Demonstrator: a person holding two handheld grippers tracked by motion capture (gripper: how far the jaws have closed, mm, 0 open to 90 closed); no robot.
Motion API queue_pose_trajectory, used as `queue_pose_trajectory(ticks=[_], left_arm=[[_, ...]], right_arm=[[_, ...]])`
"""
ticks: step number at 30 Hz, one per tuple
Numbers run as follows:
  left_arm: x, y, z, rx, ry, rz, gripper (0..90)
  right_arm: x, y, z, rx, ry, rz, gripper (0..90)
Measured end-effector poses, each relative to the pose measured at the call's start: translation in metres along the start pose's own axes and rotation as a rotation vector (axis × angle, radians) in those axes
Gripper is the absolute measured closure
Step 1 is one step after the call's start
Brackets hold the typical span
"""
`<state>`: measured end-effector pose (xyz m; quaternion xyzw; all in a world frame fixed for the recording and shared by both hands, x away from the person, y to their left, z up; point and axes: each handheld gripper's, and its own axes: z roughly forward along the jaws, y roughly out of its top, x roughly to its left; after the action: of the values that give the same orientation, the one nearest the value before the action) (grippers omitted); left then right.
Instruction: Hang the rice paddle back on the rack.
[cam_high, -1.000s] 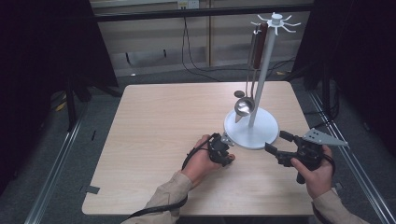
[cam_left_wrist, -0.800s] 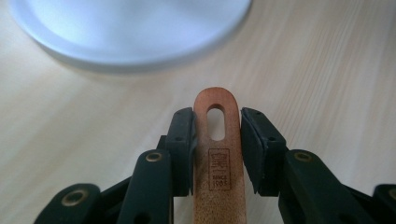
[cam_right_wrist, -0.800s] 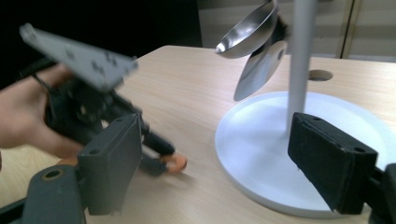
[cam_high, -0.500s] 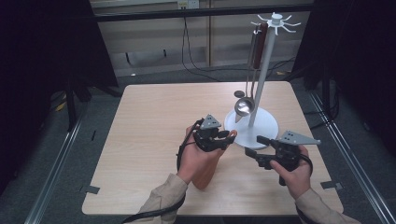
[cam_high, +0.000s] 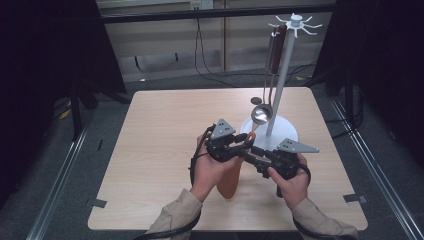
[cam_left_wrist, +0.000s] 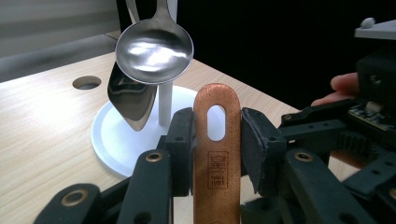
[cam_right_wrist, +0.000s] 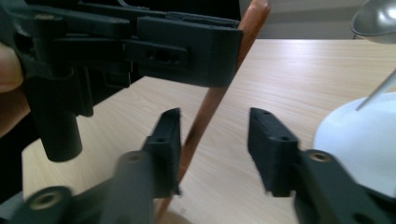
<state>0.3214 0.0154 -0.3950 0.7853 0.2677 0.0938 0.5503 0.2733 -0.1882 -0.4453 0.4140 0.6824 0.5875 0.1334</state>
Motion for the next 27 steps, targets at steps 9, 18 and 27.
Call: queue_pose_trajectory(ticks=[9, 18, 27], left_arm=[[0.000, 0.003, -0.004, -0.032, -0.001, 0.013, 65.5], [0.011, 0.002, -0.006, -0.077, 0.051, 0.031, 28.5], [0.032, -0.016, -0.012, -0.030, 0.113, -0.009, 18.7]], right_arm=[[0.002, -0.001, 0.014, -0.033, 0.044, 0.074, 81.1], [-0.007, 0.014, -0.002, -0.064, 0.059, 0.068, 84.7], [-0.021, 0.035, -0.024, -0.069, 0.060, 0.020, 84.8]])
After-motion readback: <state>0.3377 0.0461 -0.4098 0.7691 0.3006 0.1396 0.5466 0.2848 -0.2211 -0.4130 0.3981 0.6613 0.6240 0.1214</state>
